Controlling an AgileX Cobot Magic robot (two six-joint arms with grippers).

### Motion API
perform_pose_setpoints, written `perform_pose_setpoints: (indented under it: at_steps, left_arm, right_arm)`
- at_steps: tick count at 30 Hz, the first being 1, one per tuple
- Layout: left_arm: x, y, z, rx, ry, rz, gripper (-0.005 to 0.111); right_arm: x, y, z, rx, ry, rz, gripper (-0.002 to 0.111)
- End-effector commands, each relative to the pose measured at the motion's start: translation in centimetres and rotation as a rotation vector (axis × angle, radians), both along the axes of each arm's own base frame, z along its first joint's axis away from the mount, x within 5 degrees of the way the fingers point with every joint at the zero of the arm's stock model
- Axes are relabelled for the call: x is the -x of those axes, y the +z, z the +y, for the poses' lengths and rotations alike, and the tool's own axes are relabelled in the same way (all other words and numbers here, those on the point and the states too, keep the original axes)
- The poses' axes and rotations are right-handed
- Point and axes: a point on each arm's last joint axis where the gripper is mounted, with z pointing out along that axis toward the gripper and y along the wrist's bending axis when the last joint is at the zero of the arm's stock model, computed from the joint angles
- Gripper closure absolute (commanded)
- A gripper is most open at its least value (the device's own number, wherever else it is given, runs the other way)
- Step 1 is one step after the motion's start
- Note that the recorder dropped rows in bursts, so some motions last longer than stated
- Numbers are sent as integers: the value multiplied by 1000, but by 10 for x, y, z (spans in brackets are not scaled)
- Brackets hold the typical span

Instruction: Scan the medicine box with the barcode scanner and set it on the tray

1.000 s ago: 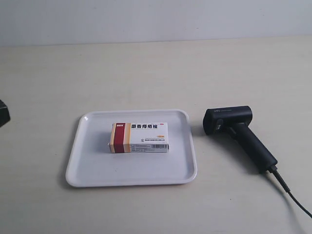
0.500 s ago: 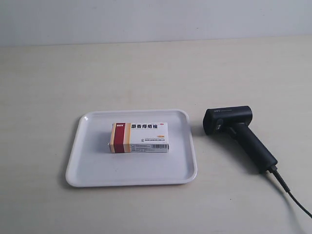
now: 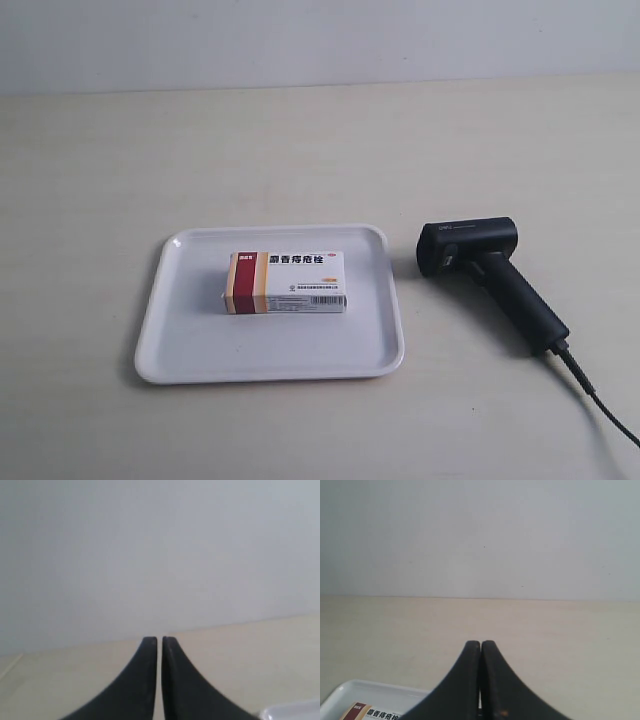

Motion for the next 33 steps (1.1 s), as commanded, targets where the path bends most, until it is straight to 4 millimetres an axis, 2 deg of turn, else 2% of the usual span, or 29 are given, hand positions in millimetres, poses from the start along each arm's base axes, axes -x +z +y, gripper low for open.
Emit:
perform_pose_setpoints:
  at_steps: [1, 5, 11, 33]
  left_arm:
    - [1, -16, 0, 9, -2, 172, 101]
    - [2, -21, 1, 44, 22, 228, 101]
    - [5, -21, 4, 56, 69, 210, 101]
    - [7, -23, 4, 96, 75, 230, 101]
  right_arm:
    - [0, -1, 0, -1, 2, -7, 108]
    - [0, -1, 0, -1, 2, -7, 108]
    - [0, -1, 0, -1, 2, -7, 108]
    - [0, 0, 0, -7, 6, -18, 108]
